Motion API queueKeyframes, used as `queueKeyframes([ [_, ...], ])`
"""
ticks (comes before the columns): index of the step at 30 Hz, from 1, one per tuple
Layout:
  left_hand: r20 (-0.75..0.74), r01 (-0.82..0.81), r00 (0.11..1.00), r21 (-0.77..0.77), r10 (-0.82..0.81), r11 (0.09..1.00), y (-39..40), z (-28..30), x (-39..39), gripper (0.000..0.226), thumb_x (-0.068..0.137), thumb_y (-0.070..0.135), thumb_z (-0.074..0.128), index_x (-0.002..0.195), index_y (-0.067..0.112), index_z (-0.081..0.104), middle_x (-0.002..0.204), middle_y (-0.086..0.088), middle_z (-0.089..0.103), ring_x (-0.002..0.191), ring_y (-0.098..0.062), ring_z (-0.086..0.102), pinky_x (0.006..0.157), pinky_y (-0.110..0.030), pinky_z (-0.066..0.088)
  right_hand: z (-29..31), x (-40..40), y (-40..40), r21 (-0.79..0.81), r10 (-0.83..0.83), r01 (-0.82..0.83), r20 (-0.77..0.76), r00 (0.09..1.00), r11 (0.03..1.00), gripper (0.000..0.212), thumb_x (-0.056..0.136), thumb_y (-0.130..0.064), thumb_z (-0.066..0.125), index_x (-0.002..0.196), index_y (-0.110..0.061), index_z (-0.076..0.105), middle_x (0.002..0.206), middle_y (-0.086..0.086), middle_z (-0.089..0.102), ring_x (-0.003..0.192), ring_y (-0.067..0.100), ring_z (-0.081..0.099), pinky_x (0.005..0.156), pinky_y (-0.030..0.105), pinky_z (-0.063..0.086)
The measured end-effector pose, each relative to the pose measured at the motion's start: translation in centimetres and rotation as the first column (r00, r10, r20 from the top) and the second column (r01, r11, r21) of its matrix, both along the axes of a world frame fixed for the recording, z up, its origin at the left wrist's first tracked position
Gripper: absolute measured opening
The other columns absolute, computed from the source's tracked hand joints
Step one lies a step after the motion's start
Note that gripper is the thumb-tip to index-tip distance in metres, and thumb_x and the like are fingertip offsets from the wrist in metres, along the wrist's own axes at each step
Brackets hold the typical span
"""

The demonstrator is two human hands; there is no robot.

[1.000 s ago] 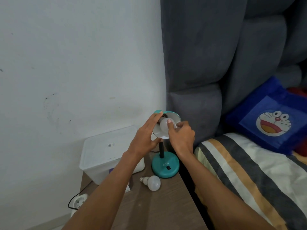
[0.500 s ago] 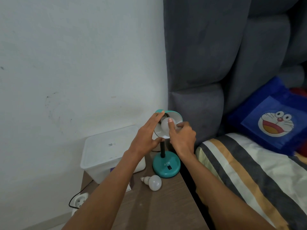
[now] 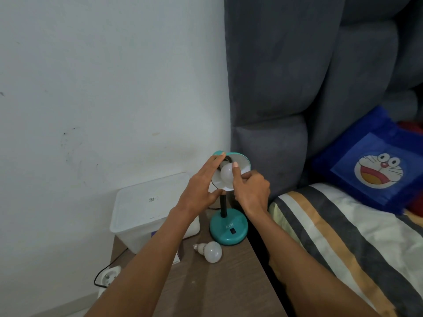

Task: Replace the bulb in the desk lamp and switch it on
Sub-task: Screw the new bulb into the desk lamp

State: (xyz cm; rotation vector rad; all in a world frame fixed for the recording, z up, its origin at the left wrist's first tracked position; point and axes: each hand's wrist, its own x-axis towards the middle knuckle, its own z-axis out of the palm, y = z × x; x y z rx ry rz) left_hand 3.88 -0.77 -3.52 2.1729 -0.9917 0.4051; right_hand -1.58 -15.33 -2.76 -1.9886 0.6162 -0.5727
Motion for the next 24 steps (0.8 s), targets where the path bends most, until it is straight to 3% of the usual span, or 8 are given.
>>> queueKeyframes([
  [3, -0.007, 0.011, 1.0, 0.005, -0.011, 1.0, -0.1, -0.1, 0.0, 0.095, 0.084, 0.015, 0.084, 0.161, 0.026, 0.028, 0.166, 0.003, 0.035, 0.151, -0.014, 0.037, 0.121, -0.028, 0.037, 0.2, -0.5, -0.3, -0.048, 0.097, -0.092, 0.096, 0.991, 0.995, 0.056, 0.083, -0.059, 0.067, 0.121, -0.019, 0.055, 0.108, 0.003, 0.066, 0.094, 0.018, 0.06, 0.075, 0.028, 0.046],
  [5, -0.016, 0.014, 1.0, 0.0, -0.014, 1.0, -0.2, -0.1, -0.1, 0.093, 0.085, 0.014, 0.083, 0.16, 0.023, 0.029, 0.166, 0.002, 0.035, 0.151, -0.016, 0.038, 0.121, -0.031, 0.038, -0.1, -0.5, 0.0, -0.121, 0.16, -0.145, 0.129, 0.979, 0.982, 0.057, 0.08, -0.047, 0.075, 0.126, -0.022, 0.055, 0.116, 0.004, 0.064, 0.102, 0.021, 0.062, 0.082, 0.031, 0.049],
  [8, -0.003, 0.013, 1.0, 0.001, -0.013, 1.0, -0.2, 0.0, -0.2, 0.092, 0.085, 0.015, 0.083, 0.16, 0.023, 0.03, 0.165, 0.002, 0.036, 0.15, -0.016, 0.039, 0.12, -0.028, 0.038, 0.0, 0.1, 0.1, -0.078, 0.097, -0.089, 0.101, 0.99, 0.993, 0.046, 0.086, -0.053, 0.066, 0.112, -0.015, 0.066, 0.103, 0.006, 0.071, 0.095, 0.023, 0.068, 0.077, 0.031, 0.053],
  [11, 0.005, 0.003, 1.0, -0.004, -0.003, 1.0, 0.1, 0.0, -0.1, 0.094, 0.084, 0.016, 0.084, 0.16, 0.025, 0.029, 0.165, 0.002, 0.037, 0.149, -0.015, 0.039, 0.119, -0.023, 0.037, 0.4, 0.5, 0.1, -0.056, 0.048, -0.049, -0.024, 0.999, 0.997, 0.063, 0.091, -0.068, 0.044, 0.081, -0.012, 0.071, 0.08, 0.007, 0.071, 0.083, 0.026, 0.069, 0.065, 0.028, 0.043],
  [12, 0.003, 0.004, 1.0, -0.009, -0.004, 1.0, 0.2, 0.1, -0.1, 0.095, 0.083, 0.015, 0.084, 0.16, 0.025, 0.029, 0.164, 0.002, 0.037, 0.149, -0.015, 0.039, 0.119, -0.023, 0.037, 0.4, 0.5, 0.0, -0.086, 0.045, -0.048, -0.033, 0.998, 0.995, 0.065, 0.09, -0.07, 0.042, 0.081, -0.012, 0.071, 0.08, 0.007, 0.071, 0.083, 0.027, 0.069, 0.065, 0.028, 0.042],
  [16, -0.008, 0.021, 1.0, -0.01, -0.021, 1.0, 0.0, -0.1, 0.0, 0.096, 0.083, 0.01, 0.084, 0.16, 0.024, 0.029, 0.165, 0.002, 0.037, 0.149, -0.015, 0.04, 0.12, -0.03, 0.04, 0.8, -0.5, -0.1, -0.193, 0.12, -0.102, 0.081, 0.99, 0.976, 0.06, 0.083, -0.062, 0.065, 0.121, -0.017, 0.059, 0.112, 0.007, 0.066, 0.098, 0.026, 0.065, 0.077, 0.032, 0.048],
  [19, -0.022, 0.022, 1.0, -0.015, -0.022, 1.0, -0.2, -0.3, 0.1, 0.095, 0.083, 0.01, 0.084, 0.16, 0.024, 0.029, 0.165, 0.002, 0.036, 0.149, -0.016, 0.04, 0.12, -0.035, 0.04, 0.6, -0.5, 0.0, -0.312, 0.205, -0.165, 0.097, 0.974, 0.936, 0.058, 0.08, -0.044, 0.076, 0.129, -0.021, 0.055, 0.121, 0.006, 0.062, 0.103, 0.026, 0.064, 0.082, 0.033, 0.05],
  [24, 0.0, 0.013, 1.0, -0.004, -0.013, 1.0, 0.0, -0.2, 0.1, 0.097, 0.082, 0.015, 0.085, 0.16, 0.024, 0.028, 0.165, 0.001, 0.037, 0.149, -0.018, 0.041, 0.118, -0.036, 0.043, 1.2, 0.0, -0.2, 0.007, 0.075, -0.075, 0.005, 0.997, 0.997, 0.051, 0.092, -0.054, 0.058, 0.115, -0.01, 0.067, 0.105, 0.011, 0.072, 0.099, 0.027, 0.068, 0.072, 0.024, 0.042],
])
